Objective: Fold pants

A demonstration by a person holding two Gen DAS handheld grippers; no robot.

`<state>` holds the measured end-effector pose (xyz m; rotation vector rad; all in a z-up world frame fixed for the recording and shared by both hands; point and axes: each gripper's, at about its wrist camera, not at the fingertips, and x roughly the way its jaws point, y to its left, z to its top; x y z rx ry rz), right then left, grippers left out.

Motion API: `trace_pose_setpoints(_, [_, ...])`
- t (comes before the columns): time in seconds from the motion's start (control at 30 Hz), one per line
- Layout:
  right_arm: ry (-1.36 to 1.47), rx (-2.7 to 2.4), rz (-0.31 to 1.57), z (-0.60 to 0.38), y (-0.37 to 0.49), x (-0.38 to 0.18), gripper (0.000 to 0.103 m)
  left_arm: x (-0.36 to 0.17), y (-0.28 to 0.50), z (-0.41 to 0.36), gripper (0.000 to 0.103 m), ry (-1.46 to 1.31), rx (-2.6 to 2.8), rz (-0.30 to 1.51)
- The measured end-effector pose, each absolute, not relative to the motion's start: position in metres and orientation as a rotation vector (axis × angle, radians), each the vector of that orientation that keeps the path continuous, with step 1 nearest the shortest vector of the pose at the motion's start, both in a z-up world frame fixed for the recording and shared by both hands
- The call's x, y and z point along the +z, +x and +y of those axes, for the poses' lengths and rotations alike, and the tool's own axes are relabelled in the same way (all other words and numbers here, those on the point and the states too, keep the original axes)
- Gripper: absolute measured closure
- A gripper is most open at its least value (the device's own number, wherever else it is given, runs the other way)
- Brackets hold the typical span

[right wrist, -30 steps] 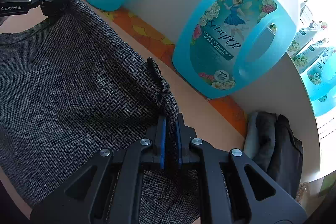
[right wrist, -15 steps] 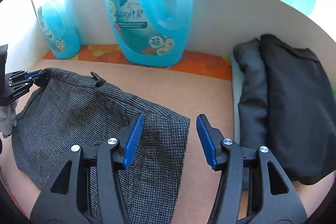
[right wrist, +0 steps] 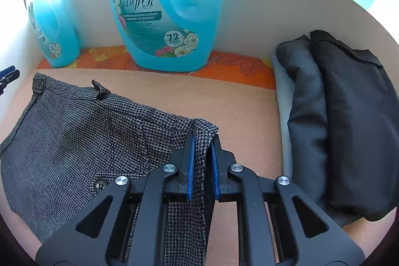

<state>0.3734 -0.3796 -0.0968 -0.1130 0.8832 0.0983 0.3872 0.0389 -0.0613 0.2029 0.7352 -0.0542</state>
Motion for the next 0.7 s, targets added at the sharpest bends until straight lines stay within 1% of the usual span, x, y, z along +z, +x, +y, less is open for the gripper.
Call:
trace_pose_setpoints(0.07, [-0.168, 0.086, 0.872, -0.372, 0.374, -0.098, 0.091, -0.058, 0.375, 0.046, 0.060, 0.196, -0.062, 0.730])
trace_pose_setpoints(0.17, [-0.173, 0.091, 0.869, -0.371, 0.370, -0.095, 0.089, -0.053, 0.348, 0.053, 0.060, 0.203, -0.093, 0.718])
trace_pose_setpoints(0.23, [-0.194, 0.057, 0.845, -0.372, 0.362, -0.089, 0.080, -0.052, 0.328, 0.058, 0.060, 0.199, -0.120, 0.724])
trace_pose_setpoints(0.27, [-0.198, 0.043, 0.826, -0.373, 0.354, -0.084, 0.069, -0.053, 0.318, 0.061, 0.060, 0.195, -0.135, 0.729])
trace_pose_setpoints(0.3, [-0.199, 0.044, 0.810, -0.371, 0.347, -0.079, 0.064, -0.054, 0.308, 0.064, 0.060, 0.192, -0.139, 0.737])
trace_pose_setpoints(0.43, [-0.254, 0.118, 0.746, -0.345, 0.302, -0.059, 0.063, -0.067, 0.280, 0.078, 0.059, 0.137, -0.169, 0.791])
trace_pose_setpoints(0.5, [-0.263, 0.210, 0.739, -0.322, 0.277, -0.052, 0.063, -0.076, 0.272, 0.084, 0.057, 0.082, -0.191, 0.831])
trace_pose_setpoints(0.57, [-0.269, 0.316, 0.748, -0.293, 0.252, -0.052, 0.063, -0.087, 0.267, 0.087, 0.053, 0.062, -0.199, 0.861])
trace_pose_setpoints(0.7, [-0.252, 0.530, 0.781, -0.231, 0.209, -0.062, 0.063, -0.103, 0.263, 0.093, 0.053, -0.009, -0.214, 0.907])
